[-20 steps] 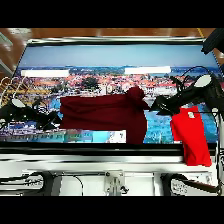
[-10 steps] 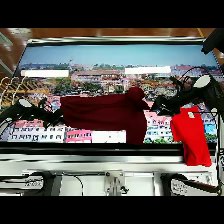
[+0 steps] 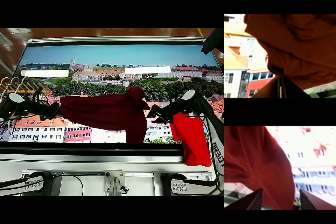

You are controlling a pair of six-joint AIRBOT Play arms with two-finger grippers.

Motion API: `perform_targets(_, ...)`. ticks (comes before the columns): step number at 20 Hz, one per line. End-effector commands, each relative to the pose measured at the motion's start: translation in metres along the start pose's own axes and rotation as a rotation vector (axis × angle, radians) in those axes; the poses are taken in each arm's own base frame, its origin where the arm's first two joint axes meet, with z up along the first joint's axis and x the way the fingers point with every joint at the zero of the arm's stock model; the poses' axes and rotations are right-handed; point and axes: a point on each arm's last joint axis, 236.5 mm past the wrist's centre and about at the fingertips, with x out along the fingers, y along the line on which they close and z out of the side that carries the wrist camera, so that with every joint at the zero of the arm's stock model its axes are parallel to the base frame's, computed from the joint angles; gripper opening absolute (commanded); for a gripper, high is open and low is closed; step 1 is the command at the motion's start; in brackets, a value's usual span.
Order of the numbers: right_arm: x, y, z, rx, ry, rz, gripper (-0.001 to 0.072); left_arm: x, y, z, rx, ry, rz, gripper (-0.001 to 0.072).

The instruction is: Fold the shirts.

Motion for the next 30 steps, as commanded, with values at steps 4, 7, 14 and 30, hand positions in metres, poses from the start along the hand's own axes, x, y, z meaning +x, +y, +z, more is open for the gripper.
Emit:
perform_targets(4,0.054,0.025,0.035,-0.064,-0.143,0.003,0.0586,-0.040,-0.028,0.003,0.093,-0.094,-0.021,0.0032)
perform_targets(7,0.056,0.022,0.044,-0.036,-0.189,-0.029,0.0584,-0.046,-0.032,0.002,0.104,-0.107,-0.024,0.0032)
perform_targets(14,0.014,0.067,0.044,-0.180,-0.201,0.043,0.0058,-0.077,-0.069,0.022,0.200,-0.201,-0.102,0.0032)
perform_targets(30,-0.554,0.246,-0.242,-0.931,-1.675,0.050,0.0058,-0.591,-0.323,-0.163,0.958,-1.626,-0.107,0.0031)
